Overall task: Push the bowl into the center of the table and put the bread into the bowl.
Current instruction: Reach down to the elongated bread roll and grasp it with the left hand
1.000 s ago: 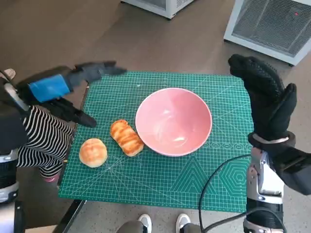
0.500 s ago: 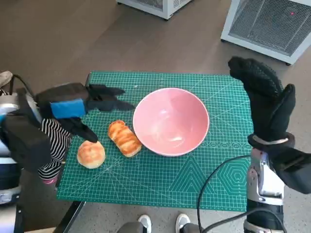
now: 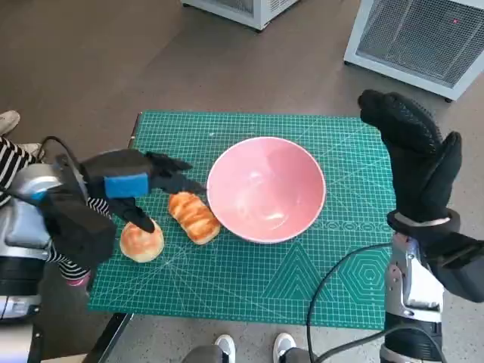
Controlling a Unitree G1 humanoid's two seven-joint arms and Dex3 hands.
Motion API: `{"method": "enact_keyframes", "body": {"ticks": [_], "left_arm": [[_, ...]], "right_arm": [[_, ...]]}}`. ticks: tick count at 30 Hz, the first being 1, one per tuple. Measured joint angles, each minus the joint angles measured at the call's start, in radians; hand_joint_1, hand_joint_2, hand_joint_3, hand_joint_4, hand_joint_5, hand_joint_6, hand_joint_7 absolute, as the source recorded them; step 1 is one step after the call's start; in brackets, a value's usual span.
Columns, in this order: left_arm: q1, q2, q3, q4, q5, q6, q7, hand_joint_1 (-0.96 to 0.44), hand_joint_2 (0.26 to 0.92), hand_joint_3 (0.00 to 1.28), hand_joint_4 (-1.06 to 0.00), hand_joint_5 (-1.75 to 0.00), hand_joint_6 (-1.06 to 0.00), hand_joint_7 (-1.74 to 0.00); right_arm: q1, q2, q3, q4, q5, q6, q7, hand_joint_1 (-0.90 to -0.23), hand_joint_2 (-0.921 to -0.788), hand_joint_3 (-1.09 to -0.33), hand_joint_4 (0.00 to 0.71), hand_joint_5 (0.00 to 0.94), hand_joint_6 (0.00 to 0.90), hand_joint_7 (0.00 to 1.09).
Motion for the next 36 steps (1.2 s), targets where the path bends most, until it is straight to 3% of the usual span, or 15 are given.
{"method": "enact_keyframes", "body": {"ticks": [19,36], "left_arm": [[-0.063,-0.035,-0.064,0.152,0.056,-0.011,0.04,-0.19,0.722,0.0,-0.48,-0.01,-0.67,-0.04],[-0.127,-0.093,-0.133,0.326,0.169,-0.015,0.144,-0.17,0.751,0.01,-0.51,-0.01,-0.69,-0.02]], "right_arm": [[0.025,-0.002,-0.008,-0.021,-0.001,0.012,-0.011,-0.707,-0.921,-0.712,0.152,0.003,0.066,0.48],[0.035,-0.008,-0.012,-0.023,-0.003,0.012,-0.018,-0.701,-0.921,-0.713,0.15,0.001,0.064,0.49]]}}
